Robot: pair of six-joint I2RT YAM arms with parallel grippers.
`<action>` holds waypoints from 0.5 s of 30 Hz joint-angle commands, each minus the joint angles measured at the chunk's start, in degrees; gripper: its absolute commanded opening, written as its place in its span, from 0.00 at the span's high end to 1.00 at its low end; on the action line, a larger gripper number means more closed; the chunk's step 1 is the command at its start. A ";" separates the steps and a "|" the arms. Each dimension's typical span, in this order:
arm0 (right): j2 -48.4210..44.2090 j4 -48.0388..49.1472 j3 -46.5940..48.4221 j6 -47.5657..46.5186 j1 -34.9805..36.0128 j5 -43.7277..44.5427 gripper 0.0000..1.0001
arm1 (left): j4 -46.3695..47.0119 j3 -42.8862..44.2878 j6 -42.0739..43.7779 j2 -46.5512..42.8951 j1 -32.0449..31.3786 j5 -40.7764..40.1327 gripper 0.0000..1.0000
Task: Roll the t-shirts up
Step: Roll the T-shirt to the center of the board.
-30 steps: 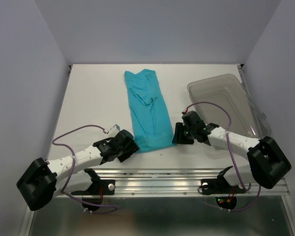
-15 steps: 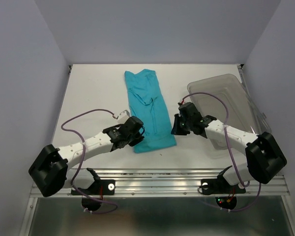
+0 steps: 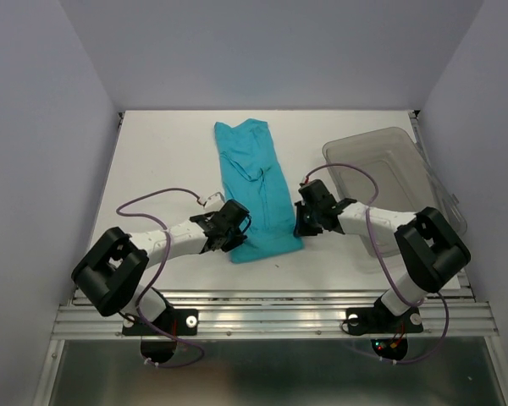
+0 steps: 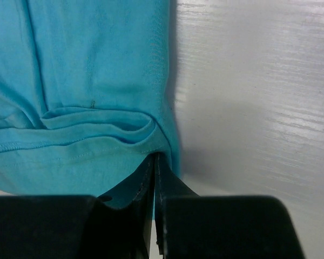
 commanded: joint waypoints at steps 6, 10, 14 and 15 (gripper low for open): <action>-5.95 -1.92 -0.38 -1.32 -0.24 2.50 0.90 | 1.15 1.62 6.15 1.55 0.70 1.81 1.00; -7.81 -2.19 2.00 -0.62 0.46 -0.84 0.85 | -1.84 5.92 7.47 0.40 0.00 1.02 1.00; -6.93 -1.67 4.37 -0.18 1.60 -1.47 0.82 | -3.17 11.54 7.92 1.62 -2.72 1.11 1.00; -5.63 -1.49 4.72 -0.09 1.60 -1.47 0.82 | -3.17 12.17 7.92 2.15 -3.17 1.46 1.00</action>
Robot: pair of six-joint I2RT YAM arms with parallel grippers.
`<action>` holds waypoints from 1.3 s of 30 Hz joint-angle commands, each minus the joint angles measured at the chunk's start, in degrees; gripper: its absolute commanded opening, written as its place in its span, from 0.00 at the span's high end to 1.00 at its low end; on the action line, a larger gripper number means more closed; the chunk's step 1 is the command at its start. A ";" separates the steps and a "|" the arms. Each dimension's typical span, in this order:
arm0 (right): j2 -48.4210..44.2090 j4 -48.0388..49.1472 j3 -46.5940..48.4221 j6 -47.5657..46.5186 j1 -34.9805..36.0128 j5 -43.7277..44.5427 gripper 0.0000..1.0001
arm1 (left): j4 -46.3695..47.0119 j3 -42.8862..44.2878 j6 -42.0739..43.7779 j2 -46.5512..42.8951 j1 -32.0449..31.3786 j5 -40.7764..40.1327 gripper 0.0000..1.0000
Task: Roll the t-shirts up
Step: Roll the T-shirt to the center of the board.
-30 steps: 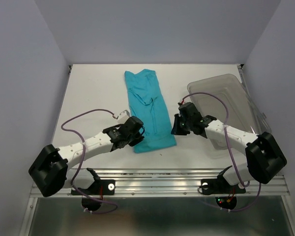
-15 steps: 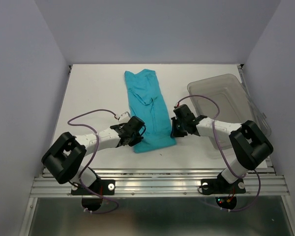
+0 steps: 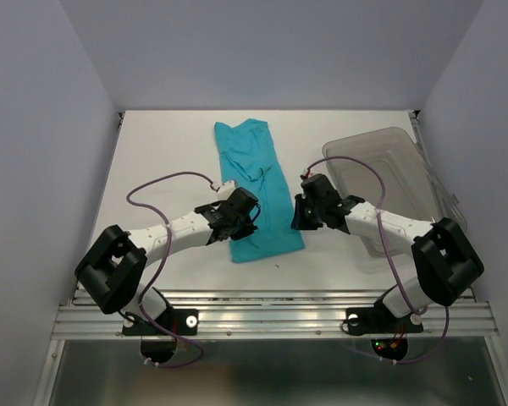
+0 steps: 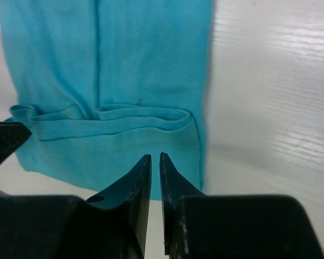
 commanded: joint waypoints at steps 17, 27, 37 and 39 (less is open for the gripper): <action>11.03 3.59 1.31 -1.21 0.77 5.65 0.81 | 5.85 -1.19 1.53 9.04 -1.75 3.58 1.00; 7.26 3.60 -1.78 -0.33 0.77 5.21 0.81 | 7.00 -2.51 4.08 4.93 -1.31 3.32 1.00; -2.67 -2.90 0.95 -1.12 0.77 6.70 0.79 | 1.38 -4.44 4.61 -9.76 -0.34 -0.20 1.00; -3.99 -3.26 0.25 -0.68 0.77 6.53 0.77 | -0.20 -6.45 2.15 -11.95 0.27 0.24 1.00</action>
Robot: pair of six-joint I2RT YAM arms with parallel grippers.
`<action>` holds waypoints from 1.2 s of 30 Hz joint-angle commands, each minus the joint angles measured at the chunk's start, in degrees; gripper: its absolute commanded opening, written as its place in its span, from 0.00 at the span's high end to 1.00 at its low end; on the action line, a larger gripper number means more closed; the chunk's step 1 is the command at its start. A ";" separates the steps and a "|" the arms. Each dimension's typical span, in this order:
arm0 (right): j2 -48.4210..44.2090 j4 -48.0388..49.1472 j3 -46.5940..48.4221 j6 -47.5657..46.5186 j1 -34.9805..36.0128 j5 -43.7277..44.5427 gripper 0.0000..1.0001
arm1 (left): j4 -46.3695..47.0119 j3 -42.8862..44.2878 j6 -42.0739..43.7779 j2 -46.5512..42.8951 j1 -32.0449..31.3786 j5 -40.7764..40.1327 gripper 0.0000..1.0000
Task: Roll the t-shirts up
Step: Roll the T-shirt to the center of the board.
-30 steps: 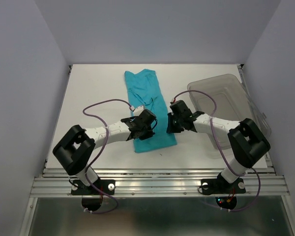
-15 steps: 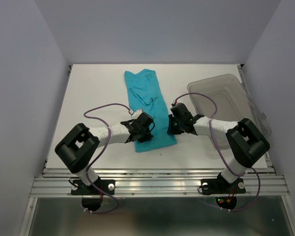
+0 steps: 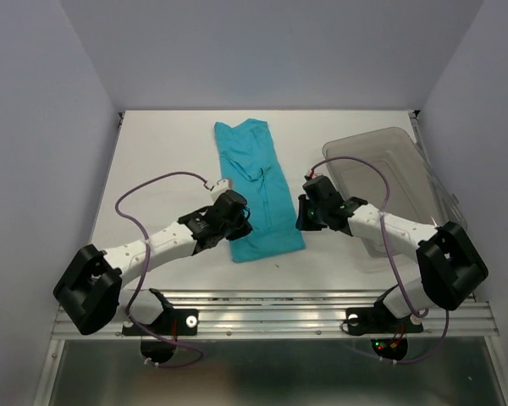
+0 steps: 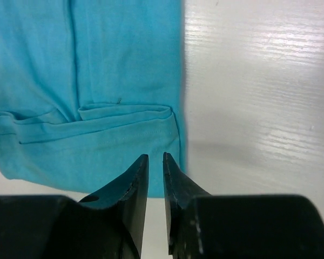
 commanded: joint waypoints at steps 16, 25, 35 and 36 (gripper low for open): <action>-6.44 1.89 -7.92 3.64 -2.40 -8.32 0.44 | -1.73 -20.37 -16.16 -14.54 1.74 3.02 0.50; -4.69 6.72 -11.52 5.05 -4.87 -11.39 0.44 | 3.37 -20.72 -15.90 -8.12 1.66 4.07 0.58; -2.22 10.24 -13.20 6.55 -4.87 -14.38 0.64 | 3.11 -19.49 -15.28 -6.79 1.66 4.16 1.00; -2.13 10.59 -13.37 6.72 -4.87 -15.25 0.65 | 2.50 -19.40 -15.37 -7.06 1.66 3.90 1.00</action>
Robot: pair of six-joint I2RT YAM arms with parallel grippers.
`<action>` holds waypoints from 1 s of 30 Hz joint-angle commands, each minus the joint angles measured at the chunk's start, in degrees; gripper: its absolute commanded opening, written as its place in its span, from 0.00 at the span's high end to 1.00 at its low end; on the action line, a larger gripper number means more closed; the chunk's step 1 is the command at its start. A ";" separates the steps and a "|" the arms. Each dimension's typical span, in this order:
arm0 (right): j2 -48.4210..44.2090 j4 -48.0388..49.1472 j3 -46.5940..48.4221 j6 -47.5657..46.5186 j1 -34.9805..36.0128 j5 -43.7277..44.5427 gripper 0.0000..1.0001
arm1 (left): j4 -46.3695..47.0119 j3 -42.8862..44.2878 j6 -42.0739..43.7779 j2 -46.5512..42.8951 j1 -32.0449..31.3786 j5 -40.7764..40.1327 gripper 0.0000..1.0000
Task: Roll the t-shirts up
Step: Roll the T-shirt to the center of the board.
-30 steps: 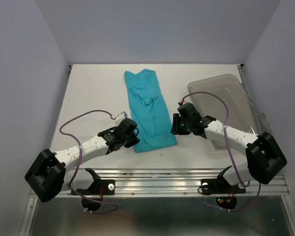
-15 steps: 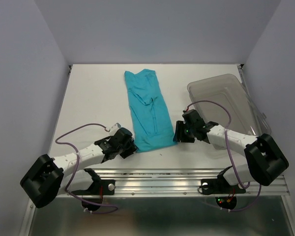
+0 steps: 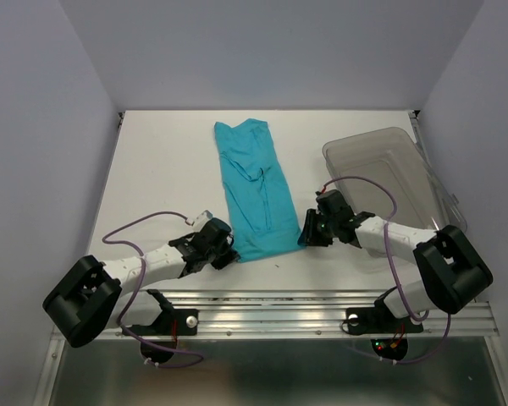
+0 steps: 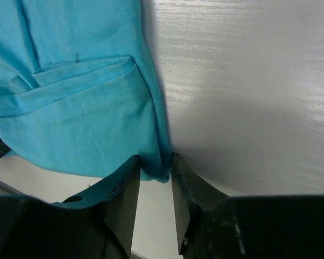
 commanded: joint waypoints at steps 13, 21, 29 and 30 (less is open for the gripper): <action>-1.84 2.07 -3.73 1.52 -0.26 0.05 0.59 | -7.19 -1.05 -0.36 -6.54 -0.03 -1.42 0.80; -1.93 1.98 -4.08 1.52 -0.26 0.40 0.59 | -6.84 -1.49 -0.36 -6.72 -0.29 -0.71 0.59; -1.32 2.51 -4.17 1.43 -0.26 -0.83 0.59 | -5.34 -1.67 -0.80 -4.88 -0.82 -0.54 0.62; -1.31 2.68 -4.17 1.52 -0.26 -1.09 0.60 | -5.08 -1.58 -0.80 -4.62 -0.91 -0.45 0.64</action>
